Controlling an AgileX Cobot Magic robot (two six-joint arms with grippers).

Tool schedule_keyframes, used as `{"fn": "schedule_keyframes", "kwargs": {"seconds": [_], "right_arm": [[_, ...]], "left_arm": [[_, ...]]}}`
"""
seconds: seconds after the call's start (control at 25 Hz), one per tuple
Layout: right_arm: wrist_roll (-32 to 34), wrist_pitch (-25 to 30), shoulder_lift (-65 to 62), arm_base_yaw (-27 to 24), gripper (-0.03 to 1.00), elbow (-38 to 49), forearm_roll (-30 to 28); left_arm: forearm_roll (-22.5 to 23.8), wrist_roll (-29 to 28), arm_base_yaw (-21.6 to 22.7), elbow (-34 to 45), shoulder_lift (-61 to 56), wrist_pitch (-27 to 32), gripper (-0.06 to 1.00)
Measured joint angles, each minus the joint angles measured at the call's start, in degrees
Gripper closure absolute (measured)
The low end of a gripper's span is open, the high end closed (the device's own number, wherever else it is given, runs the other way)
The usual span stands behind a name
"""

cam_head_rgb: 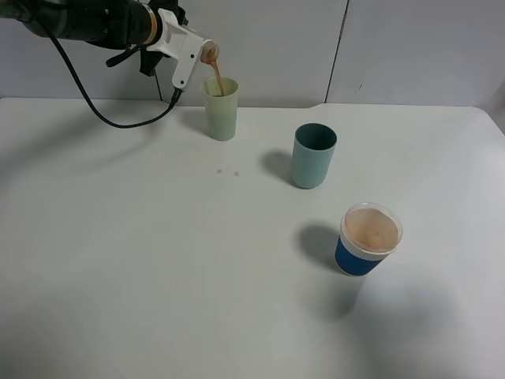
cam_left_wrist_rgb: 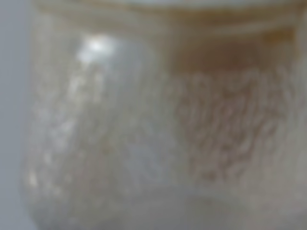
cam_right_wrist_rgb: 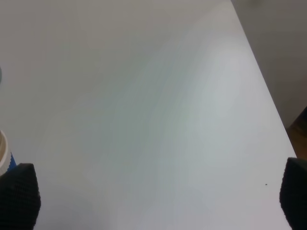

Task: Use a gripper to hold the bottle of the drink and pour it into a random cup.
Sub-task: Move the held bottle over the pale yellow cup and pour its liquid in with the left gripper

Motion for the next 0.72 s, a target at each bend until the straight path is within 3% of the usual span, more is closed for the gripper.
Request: {"fn": "schedule_keyframes", "kwargs": {"seconds": [0.72], "right_arm": [[0.0, 0.0, 0.0, 0.0, -0.03, 0.0, 0.0]], "left_arm": [[-0.1, 7.3, -0.1, 0.0, 0.0, 0.4, 0.61]]}}
